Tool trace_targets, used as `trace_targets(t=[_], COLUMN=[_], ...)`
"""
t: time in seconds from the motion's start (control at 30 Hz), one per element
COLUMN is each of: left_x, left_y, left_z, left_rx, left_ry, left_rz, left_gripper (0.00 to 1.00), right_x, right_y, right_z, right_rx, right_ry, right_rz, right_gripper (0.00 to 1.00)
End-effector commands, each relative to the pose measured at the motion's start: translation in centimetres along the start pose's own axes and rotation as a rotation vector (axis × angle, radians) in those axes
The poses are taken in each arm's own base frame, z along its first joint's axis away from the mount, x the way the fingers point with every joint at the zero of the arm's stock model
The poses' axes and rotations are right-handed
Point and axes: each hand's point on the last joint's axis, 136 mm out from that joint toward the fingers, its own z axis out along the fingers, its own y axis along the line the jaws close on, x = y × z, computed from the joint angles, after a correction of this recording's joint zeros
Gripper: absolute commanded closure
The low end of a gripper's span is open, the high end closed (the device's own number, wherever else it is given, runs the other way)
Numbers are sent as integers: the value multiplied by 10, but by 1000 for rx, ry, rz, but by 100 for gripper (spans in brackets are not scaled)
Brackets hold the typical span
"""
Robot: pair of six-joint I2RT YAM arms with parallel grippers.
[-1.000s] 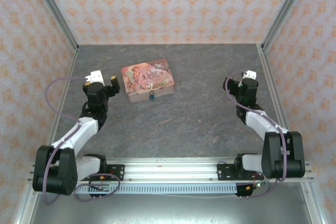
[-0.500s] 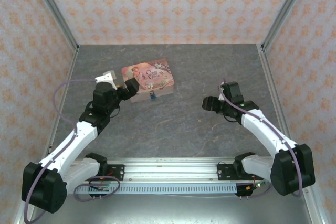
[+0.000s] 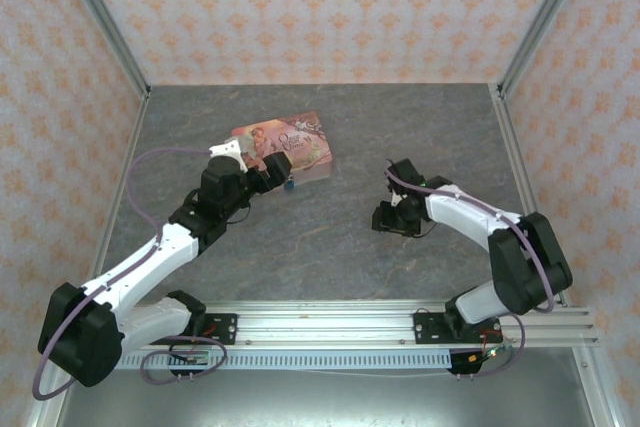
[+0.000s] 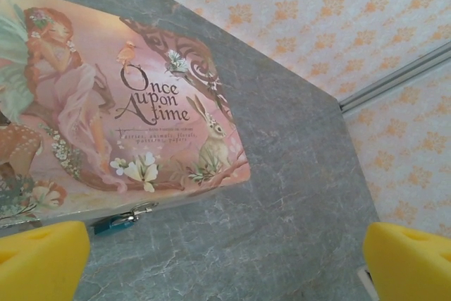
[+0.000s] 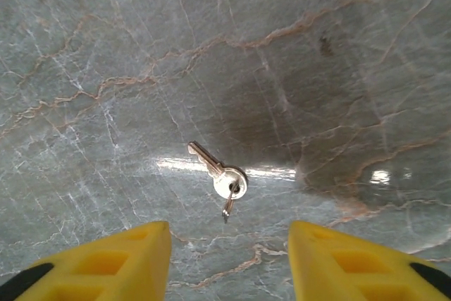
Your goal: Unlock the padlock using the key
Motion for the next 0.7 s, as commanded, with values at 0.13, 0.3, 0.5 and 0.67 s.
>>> trace_targets(t=[0.13,0.3,0.5,0.67], left_x=[-15,-15,-13,-14], left_y=[-10,-9,-9,-8], left_z=[-4,-4,-5,-6], left_rx=[7,3,-2,-5], left_ry=[-48,-46,-41,-41], left_rz=[-7,-8,-8,-7], left_gripper=[0,0,0,0], right_x=[-4,-5,-2,4], right_y=[-2,-4,-7,-10], right_z=[7,12,21,31], right_rx=[62,81,94,108], right_ry=[21,30,58,95], right_rz=[19,19,22,26], right_gripper=[65,74,80,89])
